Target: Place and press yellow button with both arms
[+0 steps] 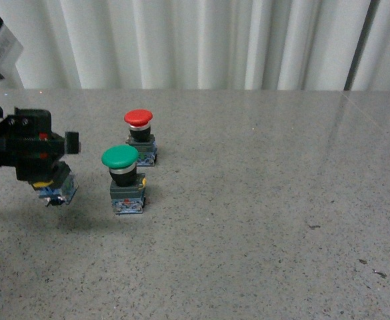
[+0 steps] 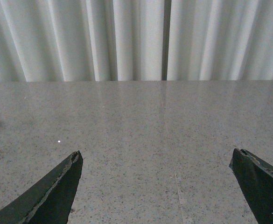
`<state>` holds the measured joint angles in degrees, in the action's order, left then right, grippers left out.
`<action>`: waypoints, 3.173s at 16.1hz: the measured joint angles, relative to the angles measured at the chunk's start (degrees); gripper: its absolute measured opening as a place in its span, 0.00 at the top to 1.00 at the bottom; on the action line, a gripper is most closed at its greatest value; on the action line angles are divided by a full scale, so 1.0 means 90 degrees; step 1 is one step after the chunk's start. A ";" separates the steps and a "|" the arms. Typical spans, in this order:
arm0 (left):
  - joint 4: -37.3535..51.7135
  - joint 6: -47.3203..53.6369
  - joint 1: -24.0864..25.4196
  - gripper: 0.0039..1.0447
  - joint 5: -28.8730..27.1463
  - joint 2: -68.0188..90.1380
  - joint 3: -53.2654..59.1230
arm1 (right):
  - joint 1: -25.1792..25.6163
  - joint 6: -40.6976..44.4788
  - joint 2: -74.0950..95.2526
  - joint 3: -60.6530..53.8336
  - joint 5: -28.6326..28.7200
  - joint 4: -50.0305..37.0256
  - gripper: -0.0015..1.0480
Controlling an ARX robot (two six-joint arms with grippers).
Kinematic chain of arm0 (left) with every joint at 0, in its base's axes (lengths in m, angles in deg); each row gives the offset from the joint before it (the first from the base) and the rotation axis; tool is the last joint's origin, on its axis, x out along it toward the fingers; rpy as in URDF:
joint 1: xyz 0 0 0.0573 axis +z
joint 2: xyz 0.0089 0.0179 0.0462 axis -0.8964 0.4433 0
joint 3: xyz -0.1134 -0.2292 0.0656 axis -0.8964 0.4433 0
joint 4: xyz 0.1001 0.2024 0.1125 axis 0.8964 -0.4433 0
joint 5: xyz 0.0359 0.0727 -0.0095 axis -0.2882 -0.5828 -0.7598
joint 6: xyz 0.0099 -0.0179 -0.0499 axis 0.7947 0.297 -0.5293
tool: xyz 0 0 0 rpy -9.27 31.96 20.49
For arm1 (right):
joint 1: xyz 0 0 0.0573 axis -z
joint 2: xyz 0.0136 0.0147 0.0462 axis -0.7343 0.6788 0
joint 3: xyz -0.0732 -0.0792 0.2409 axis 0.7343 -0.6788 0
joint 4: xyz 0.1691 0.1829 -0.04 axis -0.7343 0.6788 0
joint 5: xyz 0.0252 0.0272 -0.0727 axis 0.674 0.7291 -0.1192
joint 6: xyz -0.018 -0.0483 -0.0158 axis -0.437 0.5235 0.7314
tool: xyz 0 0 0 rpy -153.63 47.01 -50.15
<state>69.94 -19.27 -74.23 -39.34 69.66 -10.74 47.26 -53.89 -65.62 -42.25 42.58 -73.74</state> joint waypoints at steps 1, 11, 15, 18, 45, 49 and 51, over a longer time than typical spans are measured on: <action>-0.0172 0.0041 -0.0092 0.68 -0.0070 -0.0335 -0.0075 | 0.0000 0.0000 0.0000 0.0000 0.0000 0.0000 0.06; -0.0787 -0.1076 -0.2562 0.68 -0.1088 0.2118 -0.3337 | 0.0000 0.0000 0.0000 0.0000 0.0000 0.0000 0.06; -0.0695 -0.1501 -0.2674 0.68 -0.1392 0.2708 -0.3339 | 0.0000 0.0000 0.0000 0.0000 0.0000 0.0002 0.06; -0.0777 -0.1887 -0.3089 0.68 -0.1690 0.2863 -0.3342 | 0.0000 0.0000 0.0000 0.0000 0.0000 0.0000 0.06; 0.1882 0.1736 -0.0971 0.06 -0.3084 -0.2759 0.0396 | 0.0000 0.0000 0.0000 0.0000 0.0000 0.0002 0.06; 0.0340 0.0430 0.0112 0.54 -0.0597 -0.4983 0.1957 | 0.0000 0.0000 0.0000 0.0000 0.0000 -0.0002 0.06; 0.0398 0.0350 0.0345 0.75 -0.0415 -0.5282 0.2484 | 0.0000 0.0000 0.0000 0.0000 0.0000 0.0002 0.06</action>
<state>73.53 -16.12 -71.13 -43.07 22.12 11.62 47.26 -53.89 -65.62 -42.25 42.58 -73.72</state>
